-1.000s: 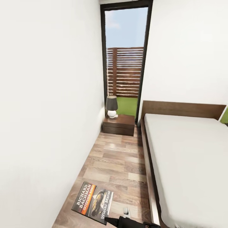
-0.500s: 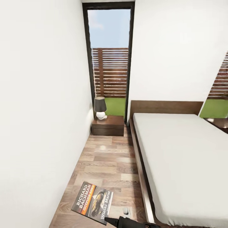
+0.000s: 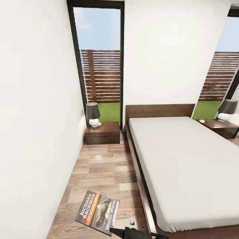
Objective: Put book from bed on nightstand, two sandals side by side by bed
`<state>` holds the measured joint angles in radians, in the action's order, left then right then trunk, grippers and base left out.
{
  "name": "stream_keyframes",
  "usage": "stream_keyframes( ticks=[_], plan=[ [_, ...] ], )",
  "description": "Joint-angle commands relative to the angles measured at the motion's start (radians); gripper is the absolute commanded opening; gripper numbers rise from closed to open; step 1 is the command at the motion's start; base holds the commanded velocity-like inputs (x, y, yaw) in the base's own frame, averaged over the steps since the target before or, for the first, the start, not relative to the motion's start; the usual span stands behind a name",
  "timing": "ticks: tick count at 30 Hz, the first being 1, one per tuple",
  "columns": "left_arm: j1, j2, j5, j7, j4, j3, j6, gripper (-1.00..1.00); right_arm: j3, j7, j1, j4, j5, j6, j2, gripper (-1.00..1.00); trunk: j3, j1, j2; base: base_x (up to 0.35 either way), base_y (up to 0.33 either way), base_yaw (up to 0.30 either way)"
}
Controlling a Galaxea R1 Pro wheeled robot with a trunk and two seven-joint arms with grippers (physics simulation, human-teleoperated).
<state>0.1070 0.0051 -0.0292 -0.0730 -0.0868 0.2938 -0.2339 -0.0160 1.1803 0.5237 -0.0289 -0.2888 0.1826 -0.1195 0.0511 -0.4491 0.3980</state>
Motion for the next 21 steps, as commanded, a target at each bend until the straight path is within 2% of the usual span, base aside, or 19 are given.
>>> stream_keyframes(
  ticks=[1, 6, 16, 21],
  plan=[
    [0.000, 0.001, -0.003, -0.005, -0.002, 0.008, -0.001, 1.00, 0.003, 0.002, 0.001, 0.000, -0.007, 0.011, 0.000, -1.00, 0.002, -0.001, 0.002, 0.198, 0.168, -0.109],
    [0.001, 0.001, -0.003, -0.005, -0.002, 0.008, -0.001, 1.00, 0.002, 0.002, 0.001, 0.000, -0.007, 0.011, 0.000, -1.00, 0.002, -0.001, 0.002, 0.162, 0.139, -0.058],
    [0.001, 0.000, -0.003, -0.005, -0.002, 0.008, -0.001, 1.00, 0.002, 0.001, 0.001, 0.000, -0.007, 0.011, 0.000, -1.00, 0.002, -0.001, 0.002, 0.052, 0.046, -0.013],
    [0.001, 0.000, -0.003, -0.005, -0.002, 0.008, 0.000, 1.00, 0.002, 0.001, 0.001, 0.001, -0.006, 0.011, -0.001, -1.00, 0.002, -0.001, 0.002, 0.149, 0.139, -0.003]
  ],
)
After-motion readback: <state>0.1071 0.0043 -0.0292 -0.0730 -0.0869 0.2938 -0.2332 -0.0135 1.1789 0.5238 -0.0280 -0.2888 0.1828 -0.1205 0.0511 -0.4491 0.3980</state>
